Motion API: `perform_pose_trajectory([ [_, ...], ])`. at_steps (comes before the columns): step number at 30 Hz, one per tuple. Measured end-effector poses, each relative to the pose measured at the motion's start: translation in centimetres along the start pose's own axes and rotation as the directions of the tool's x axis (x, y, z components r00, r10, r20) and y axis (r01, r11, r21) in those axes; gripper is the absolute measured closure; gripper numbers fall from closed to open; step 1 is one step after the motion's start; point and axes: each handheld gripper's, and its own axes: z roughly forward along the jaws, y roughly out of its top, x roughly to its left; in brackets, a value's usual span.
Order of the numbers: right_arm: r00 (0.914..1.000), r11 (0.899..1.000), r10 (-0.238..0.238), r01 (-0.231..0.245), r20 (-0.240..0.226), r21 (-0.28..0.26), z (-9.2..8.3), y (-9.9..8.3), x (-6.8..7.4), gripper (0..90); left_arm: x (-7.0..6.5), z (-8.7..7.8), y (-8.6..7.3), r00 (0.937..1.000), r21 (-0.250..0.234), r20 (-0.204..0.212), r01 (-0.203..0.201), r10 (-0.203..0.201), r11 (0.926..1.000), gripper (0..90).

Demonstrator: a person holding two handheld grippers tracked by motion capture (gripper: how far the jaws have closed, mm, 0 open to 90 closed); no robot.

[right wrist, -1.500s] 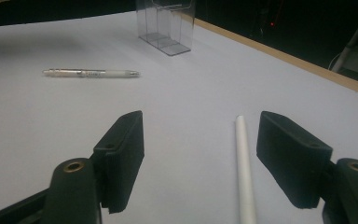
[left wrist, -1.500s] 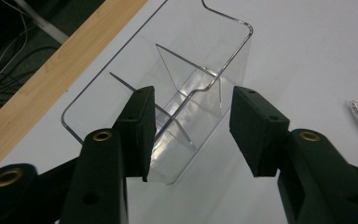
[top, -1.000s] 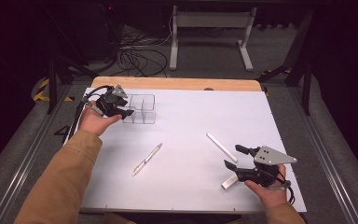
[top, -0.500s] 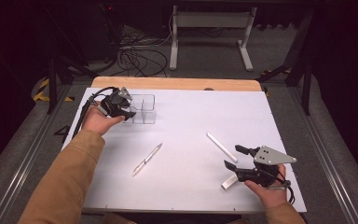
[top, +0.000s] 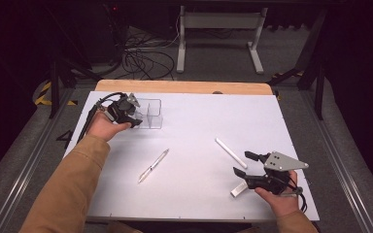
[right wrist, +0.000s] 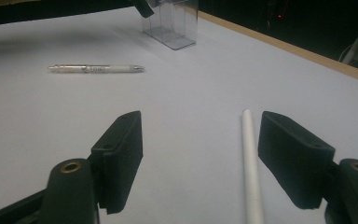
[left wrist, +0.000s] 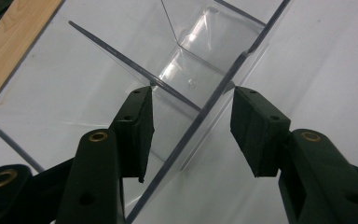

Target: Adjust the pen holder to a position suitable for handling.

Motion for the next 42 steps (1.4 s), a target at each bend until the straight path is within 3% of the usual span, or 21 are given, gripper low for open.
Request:
perform_pose_trajectory([
  [5,0.9999,1.0,0.01,-0.01,-0.003,-0.002,0.0,0.0,0.1,31.6,-0.1,0.2,0.0,0.9995,0.013,-0.007,-0.029,0.029,0.9995,50.1],
  [13,0.9999,1.0,0.01,-0.01,-0.004,0.001,0.1,0.0,0.0,31.6,-0.1,0.1,-0.1,0.9992,0.022,-0.003,-0.039,0.039,0.999,52.1],
  [23,0.9999,1.0,0.013,-0.013,-0.008,0.002,0.1,0.0,0.0,31.6,0.0,-0.4,0.0,0.9954,0.009,-0.027,-0.092,0.092,0.9957,54.5],
  [26,0.9999,1.0,0.012,-0.011,-0.013,0.009,0.2,-0.1,0.0,31.3,0.0,-0.8,0.0,0.9908,0.005,-0.042,-0.128,0.128,0.9917,57.7],
  [31,0.9998,1.0,0.012,-0.012,-0.018,0.009,0.2,-0.1,0.0,31.3,-0.1,-0.9,0.4,0.9843,0.061,-0.03,-0.172,0.174,0.9833,61.9],
  [42,0.9995,1.0,0.022,-0.021,-0.023,0.014,0.2,-0.1,0.0,30.9,-0.1,-1.4,0.7,0.9739,0.125,0.045,-0.227,0.223,0.9659,72.5],
])
